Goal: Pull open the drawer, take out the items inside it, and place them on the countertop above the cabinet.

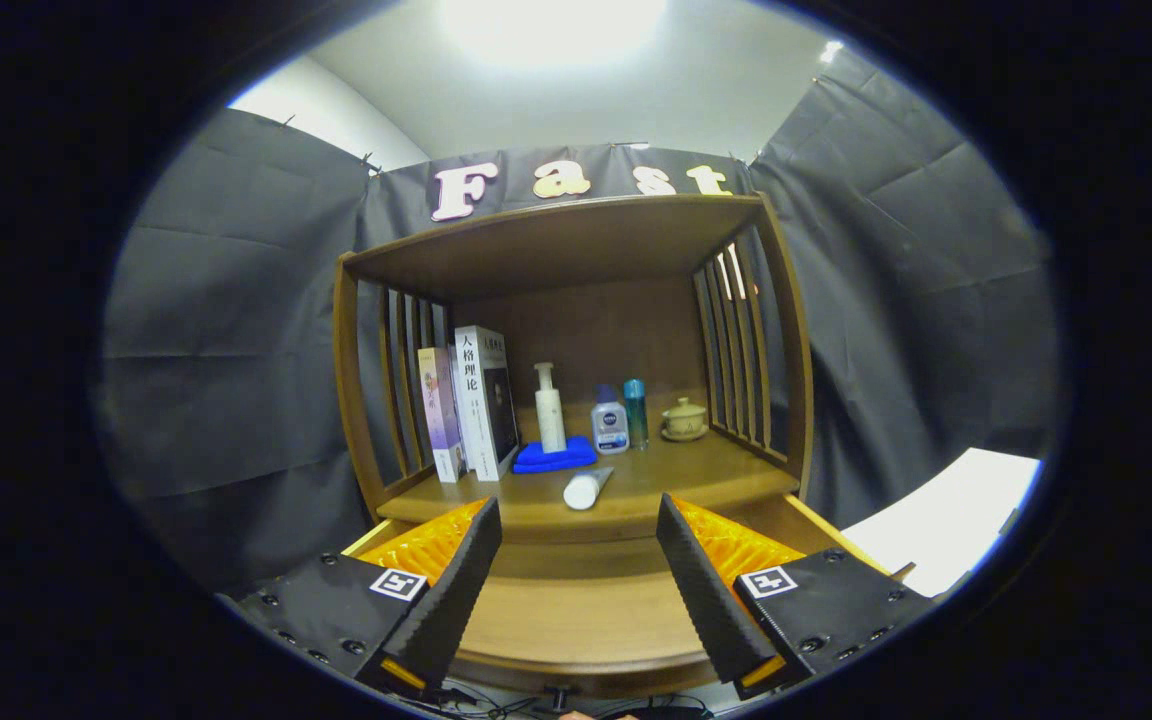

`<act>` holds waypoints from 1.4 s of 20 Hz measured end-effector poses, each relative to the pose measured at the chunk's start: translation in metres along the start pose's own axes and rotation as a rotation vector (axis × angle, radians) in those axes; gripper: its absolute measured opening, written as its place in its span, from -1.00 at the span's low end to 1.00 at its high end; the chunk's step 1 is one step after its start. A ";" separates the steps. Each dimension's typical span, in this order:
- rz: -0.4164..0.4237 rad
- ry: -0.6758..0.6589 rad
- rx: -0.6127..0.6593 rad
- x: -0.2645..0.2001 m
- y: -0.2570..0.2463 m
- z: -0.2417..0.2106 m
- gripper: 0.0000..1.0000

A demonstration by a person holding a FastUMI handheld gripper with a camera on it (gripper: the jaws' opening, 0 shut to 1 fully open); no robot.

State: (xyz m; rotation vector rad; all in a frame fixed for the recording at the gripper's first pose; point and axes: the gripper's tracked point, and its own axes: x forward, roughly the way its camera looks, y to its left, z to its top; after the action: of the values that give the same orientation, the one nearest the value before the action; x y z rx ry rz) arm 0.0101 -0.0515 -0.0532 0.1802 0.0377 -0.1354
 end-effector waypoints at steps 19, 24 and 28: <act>-0.016 0.198 -0.124 -0.045 -0.008 -0.146 0.96; -0.063 0.207 -0.154 -0.036 -0.012 -0.162 0.94; -0.087 0.181 -0.190 -0.039 -0.013 -0.164 0.92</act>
State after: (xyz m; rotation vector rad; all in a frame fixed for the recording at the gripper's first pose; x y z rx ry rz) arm -0.0349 -0.0293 -0.2151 0.0006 0.2377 -0.2009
